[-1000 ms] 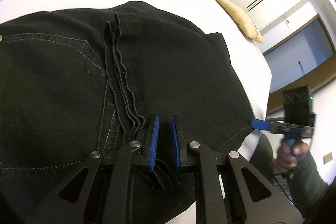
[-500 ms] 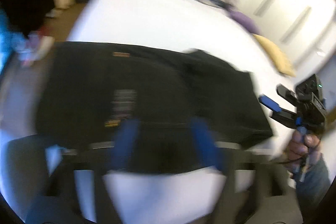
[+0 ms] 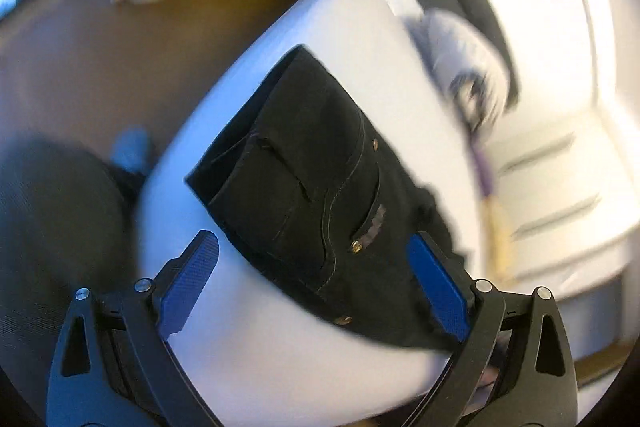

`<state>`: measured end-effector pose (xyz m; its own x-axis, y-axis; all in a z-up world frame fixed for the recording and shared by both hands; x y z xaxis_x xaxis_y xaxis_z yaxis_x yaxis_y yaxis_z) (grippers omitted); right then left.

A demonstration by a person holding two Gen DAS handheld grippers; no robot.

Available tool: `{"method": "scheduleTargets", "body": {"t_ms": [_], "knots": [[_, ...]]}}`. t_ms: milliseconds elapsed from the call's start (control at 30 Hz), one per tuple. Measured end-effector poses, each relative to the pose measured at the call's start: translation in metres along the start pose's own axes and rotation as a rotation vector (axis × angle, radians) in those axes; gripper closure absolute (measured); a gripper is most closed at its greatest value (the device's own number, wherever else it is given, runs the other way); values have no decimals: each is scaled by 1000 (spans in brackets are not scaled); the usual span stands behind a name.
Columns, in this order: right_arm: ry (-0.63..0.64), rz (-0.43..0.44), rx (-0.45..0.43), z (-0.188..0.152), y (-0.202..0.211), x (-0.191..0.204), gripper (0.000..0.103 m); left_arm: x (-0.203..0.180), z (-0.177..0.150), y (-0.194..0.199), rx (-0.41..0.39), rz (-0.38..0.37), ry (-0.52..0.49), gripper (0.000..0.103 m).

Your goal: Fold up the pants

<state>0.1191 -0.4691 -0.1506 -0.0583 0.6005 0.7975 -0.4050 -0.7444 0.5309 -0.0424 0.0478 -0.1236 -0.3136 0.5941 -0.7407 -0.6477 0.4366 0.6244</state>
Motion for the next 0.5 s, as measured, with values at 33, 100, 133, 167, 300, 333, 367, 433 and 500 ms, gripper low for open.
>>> {"method": "scheduleTargets", "body": {"t_ms": [33, 100, 133, 167, 300, 333, 367, 433, 500], "knots": [[-1, 1, 0, 0, 0, 0, 55, 8, 2, 1, -19, -10, 27, 6], [5, -7, 6, -1, -2, 1, 55, 23, 4, 3, -44, -53, 77, 7], [9, -11, 7, -1, -3, 2, 55, 29, 5, 1, -43, -64, 98, 8], [11, -14, 8, -1, -3, 3, 55, 35, 5, -2, -45, -96, 125, 8], [15, -18, 5, -3, -3, 5, 55, 48, 3, -18, -25, -156, 184, 16], [17, -20, 6, -4, -1, 3, 55, 48, 6, -20, -35, -161, 181, 19], [20, -23, 7, -4, -2, 5, 55, 48, 9, -21, -42, -167, 174, 27], [20, -26, 6, -4, 2, 3, 55, 48, 17, -26, -45, -169, 185, 42], [17, -29, 5, -5, 3, 2, 55, 52, 22, -30, -46, -176, 206, 54]]}}
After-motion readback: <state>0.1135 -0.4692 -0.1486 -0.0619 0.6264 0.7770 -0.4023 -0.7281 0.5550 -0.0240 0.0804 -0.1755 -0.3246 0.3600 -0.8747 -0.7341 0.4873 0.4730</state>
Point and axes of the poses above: each gripper's, at about its wrist camera, not at the fingertips, and y roughly against the way its jaws point, x to its left, z to its top, the point moved 2 cm from there along -y, roughly the way its jaws point, and after that the axes turned 1 degree about z, right-handed, at the moved point
